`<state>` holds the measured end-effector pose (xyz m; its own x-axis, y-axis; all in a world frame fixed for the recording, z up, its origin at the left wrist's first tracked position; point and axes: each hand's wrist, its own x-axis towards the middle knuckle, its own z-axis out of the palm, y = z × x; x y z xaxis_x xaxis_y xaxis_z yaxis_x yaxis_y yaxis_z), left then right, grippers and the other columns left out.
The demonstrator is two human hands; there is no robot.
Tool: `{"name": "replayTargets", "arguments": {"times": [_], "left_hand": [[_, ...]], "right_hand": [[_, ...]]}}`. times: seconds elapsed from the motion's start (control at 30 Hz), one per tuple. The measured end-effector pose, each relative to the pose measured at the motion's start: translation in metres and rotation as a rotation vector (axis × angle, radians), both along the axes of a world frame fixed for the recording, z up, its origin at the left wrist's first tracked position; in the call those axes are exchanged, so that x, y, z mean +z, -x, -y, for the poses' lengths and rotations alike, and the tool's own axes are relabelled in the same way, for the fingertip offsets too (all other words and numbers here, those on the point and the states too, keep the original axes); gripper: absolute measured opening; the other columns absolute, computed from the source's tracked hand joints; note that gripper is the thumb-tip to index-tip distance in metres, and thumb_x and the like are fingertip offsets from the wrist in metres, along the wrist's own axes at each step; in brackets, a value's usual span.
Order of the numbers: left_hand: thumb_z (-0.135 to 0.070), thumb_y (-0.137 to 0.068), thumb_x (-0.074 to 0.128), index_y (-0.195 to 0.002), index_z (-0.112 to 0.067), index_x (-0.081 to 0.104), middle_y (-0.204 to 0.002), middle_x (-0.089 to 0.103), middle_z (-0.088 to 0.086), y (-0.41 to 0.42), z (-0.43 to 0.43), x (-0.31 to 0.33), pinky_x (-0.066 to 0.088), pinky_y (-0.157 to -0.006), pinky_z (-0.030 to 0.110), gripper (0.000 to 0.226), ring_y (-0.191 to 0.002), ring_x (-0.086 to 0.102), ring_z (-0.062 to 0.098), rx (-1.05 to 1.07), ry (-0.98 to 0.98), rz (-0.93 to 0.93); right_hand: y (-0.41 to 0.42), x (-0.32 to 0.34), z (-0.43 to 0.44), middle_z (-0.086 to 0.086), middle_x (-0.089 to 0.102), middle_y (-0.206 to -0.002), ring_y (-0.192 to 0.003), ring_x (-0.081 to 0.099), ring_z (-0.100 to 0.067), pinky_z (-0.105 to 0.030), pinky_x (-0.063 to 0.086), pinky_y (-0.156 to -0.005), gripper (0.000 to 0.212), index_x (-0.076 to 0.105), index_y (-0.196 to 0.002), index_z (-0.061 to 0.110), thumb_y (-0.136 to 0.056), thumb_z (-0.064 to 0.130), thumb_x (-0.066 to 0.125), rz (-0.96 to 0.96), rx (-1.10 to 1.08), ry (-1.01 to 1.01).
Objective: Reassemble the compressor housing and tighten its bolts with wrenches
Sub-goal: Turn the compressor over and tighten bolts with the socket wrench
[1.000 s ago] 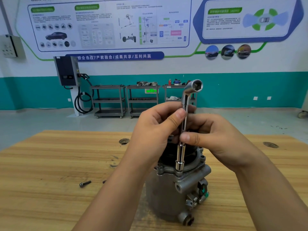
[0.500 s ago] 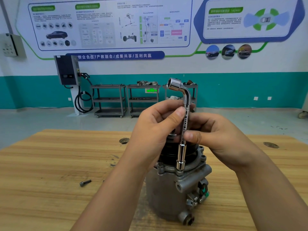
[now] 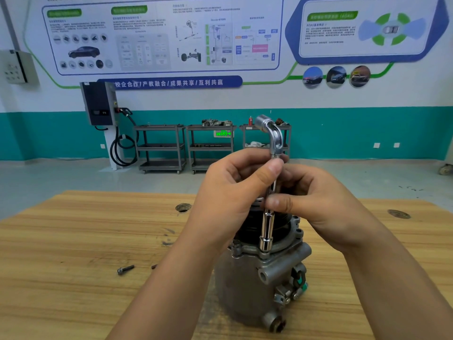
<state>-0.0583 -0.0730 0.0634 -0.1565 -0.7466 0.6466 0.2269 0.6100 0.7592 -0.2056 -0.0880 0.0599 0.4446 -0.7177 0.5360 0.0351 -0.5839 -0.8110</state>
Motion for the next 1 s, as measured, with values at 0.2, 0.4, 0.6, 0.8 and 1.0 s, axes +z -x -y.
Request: {"name": "replayTargets", "arguments": {"times": [0.2,0.4,0.6,0.8,1.0], "left_hand": [[-0.022,-0.085,0.056,-0.086,-0.026,0.074,-0.074,0.071,-0.002,-0.0009,0.0000,-0.0001,0.054,-0.076,0.026,0.019,-0.080,0.068,0.012,-0.001,0.029,0.056],[-0.021,-0.086,0.050,-0.087,-0.018,0.072,-0.077,0.071,-0.002,-0.0008,-0.0028,0.0022,0.048,-0.051,0.015,0.022,-0.067,0.065,0.006,-0.066,-0.039,0.009],[-0.021,-0.085,0.049,-0.091,-0.016,0.072,-0.080,0.071,0.000,-0.0021,-0.0029,0.0011,0.049,-0.055,0.019,0.024,-0.076,0.066,0.013,-0.085,-0.046,-0.006],[-0.018,-0.077,0.060,-0.095,-0.012,0.067,-0.078,0.070,0.002,-0.0016,-0.0001,0.0009,0.056,-0.078,0.037,0.020,-0.080,0.066,0.019,-0.051,-0.049,-0.056],[-0.014,-0.074,0.066,-0.082,-0.020,0.073,-0.074,0.071,-0.001,-0.0004,-0.0002,0.0003,0.054,-0.071,0.022,0.013,-0.074,0.067,0.011,-0.057,-0.007,-0.051]], "right_hand": [[-0.0006,0.0006,-0.0011,0.001,0.067,-0.078,-0.080,0.067,-0.013,-0.020,0.052,-0.067,0.032,0.066,-0.086,0.007,-0.063,0.024,0.080,0.010,0.001,0.016],[0.0020,-0.0004,0.0008,-0.013,0.073,-0.096,-0.094,0.070,-0.024,-0.024,0.054,-0.078,0.031,0.072,-0.101,0.012,-0.071,0.019,0.069,0.058,0.108,-0.080],[0.0015,-0.0006,0.0010,-0.007,0.074,-0.091,-0.089,0.071,-0.019,-0.020,0.053,-0.075,0.031,0.071,-0.099,0.014,-0.068,0.020,0.069,0.055,0.092,-0.052],[0.0017,-0.0003,0.0007,-0.002,0.070,-0.085,-0.084,0.067,-0.013,-0.020,0.052,-0.072,0.028,0.070,-0.095,0.015,-0.067,0.019,0.072,0.021,0.049,-0.013],[0.0005,-0.0001,-0.0003,-0.001,0.067,-0.080,-0.081,0.065,-0.011,-0.020,0.051,-0.068,0.026,0.067,-0.090,0.009,-0.066,0.018,0.073,0.015,0.039,-0.006]]}}
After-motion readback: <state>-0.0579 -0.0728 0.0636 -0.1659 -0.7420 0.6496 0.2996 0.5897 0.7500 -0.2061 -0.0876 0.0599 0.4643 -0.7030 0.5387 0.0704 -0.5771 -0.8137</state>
